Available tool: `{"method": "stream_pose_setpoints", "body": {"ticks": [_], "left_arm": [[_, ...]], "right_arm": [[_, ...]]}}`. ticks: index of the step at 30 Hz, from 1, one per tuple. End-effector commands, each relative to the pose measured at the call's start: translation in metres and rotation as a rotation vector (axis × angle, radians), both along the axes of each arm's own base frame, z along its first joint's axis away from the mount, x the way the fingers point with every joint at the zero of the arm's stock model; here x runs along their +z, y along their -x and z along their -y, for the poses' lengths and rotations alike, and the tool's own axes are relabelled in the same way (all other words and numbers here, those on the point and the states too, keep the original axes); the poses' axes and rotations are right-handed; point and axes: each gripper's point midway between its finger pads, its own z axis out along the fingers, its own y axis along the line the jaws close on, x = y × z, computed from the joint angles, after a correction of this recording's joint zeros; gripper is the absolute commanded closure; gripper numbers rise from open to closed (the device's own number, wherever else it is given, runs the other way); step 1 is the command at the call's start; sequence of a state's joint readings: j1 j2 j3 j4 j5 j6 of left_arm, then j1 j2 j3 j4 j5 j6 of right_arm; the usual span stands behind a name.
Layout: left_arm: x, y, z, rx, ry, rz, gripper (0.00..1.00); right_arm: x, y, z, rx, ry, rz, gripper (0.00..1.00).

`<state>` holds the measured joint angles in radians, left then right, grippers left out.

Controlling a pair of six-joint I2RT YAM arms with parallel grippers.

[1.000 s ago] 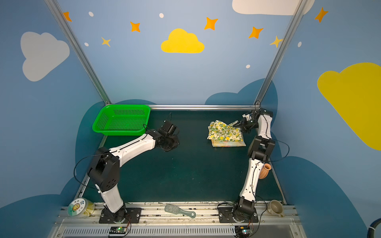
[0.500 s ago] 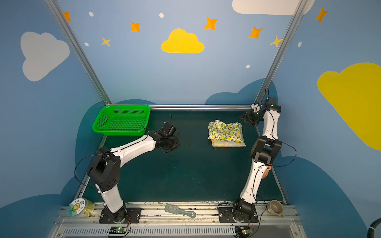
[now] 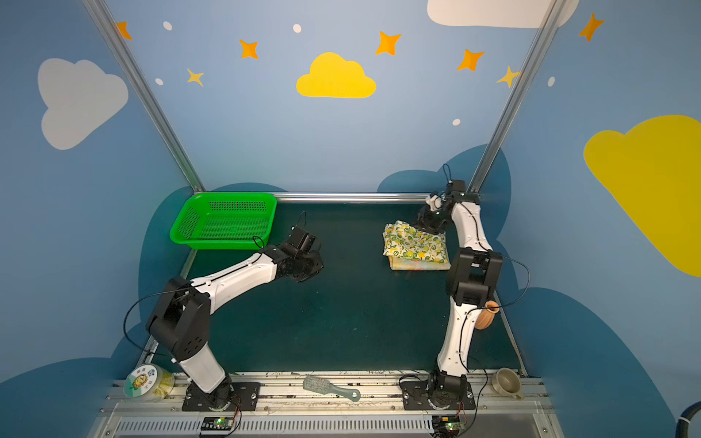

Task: Fold and stack skirts
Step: Smooth out the skirt on the skirt.

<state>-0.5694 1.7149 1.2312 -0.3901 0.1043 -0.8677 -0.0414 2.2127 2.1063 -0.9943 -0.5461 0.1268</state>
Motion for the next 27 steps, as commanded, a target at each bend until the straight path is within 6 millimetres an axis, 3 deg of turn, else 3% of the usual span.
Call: {"method": "stream_pose_setpoints", "body": {"ticks": [1, 4, 6, 13, 27], "left_arm": [[0.011, 0.001, -0.004, -0.010, 0.014, 0.033, 0.96], [0.010, 0.004, -0.009, -0.007, 0.018, 0.033, 0.96], [0.010, 0.006, -0.011, -0.003, 0.018, 0.032, 0.96], [0.007, 0.010, -0.023, 0.016, 0.020, 0.029, 0.96], [0.016, 0.017, -0.040, 0.056, 0.007, 0.064, 0.96]], "right_arm": [[-0.017, -0.004, -0.031, 0.039, 0.004, -0.011, 0.55], [-0.035, -0.009, -0.061, 0.060, -0.026, -0.053, 0.59], [-0.046, -0.014, -0.068, 0.038, -0.024, -0.084, 0.63], [-0.074, -0.019, -0.062, -0.042, 0.033, -0.166, 0.66], [-0.069, 0.019, -0.058, -0.028, 0.093, -0.252, 0.67]]}}
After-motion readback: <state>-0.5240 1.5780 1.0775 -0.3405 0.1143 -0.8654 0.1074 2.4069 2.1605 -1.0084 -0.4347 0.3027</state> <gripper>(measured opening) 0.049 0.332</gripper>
